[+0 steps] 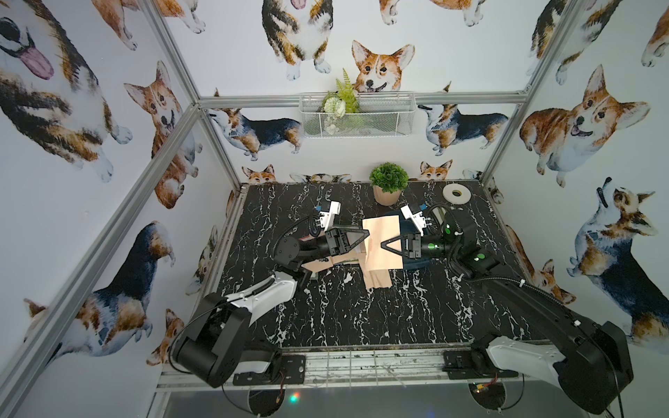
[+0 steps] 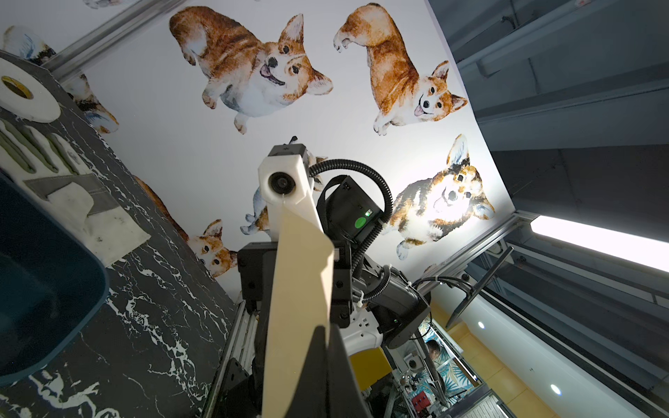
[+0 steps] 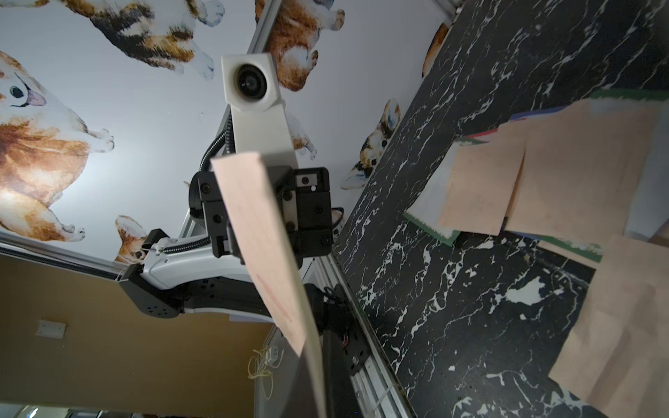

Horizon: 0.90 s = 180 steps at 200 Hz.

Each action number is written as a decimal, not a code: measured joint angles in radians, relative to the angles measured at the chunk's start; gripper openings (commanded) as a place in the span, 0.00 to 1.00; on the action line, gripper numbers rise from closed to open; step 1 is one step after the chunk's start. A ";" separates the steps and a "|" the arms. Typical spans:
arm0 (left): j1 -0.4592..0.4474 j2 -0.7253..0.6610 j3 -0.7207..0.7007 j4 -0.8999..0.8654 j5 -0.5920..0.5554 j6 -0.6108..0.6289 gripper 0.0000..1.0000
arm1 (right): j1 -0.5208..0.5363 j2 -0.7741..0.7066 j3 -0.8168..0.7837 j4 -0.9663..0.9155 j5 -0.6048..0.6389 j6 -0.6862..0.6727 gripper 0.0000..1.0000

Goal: Take out the stationery paper from the storage box
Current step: Pick up the stationery paper from the storage box, then place the stationery paper at the center of the board.

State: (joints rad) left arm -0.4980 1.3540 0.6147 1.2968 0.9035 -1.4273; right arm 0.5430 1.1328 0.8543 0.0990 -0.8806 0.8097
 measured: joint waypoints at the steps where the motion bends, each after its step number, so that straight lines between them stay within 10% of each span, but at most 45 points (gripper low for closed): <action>1: 0.000 0.000 0.000 0.000 0.000 0.000 0.00 | 0.000 0.000 0.000 0.000 0.000 0.000 0.00; 32: 0.000 -0.089 0.013 -0.212 0.009 0.086 0.01 | 0.001 -0.006 0.010 -0.052 0.029 -0.050 0.00; 57: 0.001 -0.197 0.049 -0.485 -0.006 0.221 0.65 | 0.002 -0.007 0.013 -0.072 0.047 -0.065 0.00; 77: 0.004 -0.315 0.114 -0.744 -0.062 0.391 0.91 | -0.001 0.010 0.020 -0.098 0.081 -0.066 0.00; 117: 0.002 -0.573 0.227 -1.295 -0.338 0.708 0.98 | 0.013 0.109 0.090 -0.103 0.095 -0.065 0.00; 180: 0.002 -0.891 0.250 -1.625 -0.739 0.908 0.99 | 0.060 0.496 0.343 -0.149 0.194 -0.088 0.00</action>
State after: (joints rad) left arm -0.4957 0.4629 0.8650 -0.3279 0.1642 -0.5198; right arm 0.6025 1.6291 1.1969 -0.0502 -0.6865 0.7219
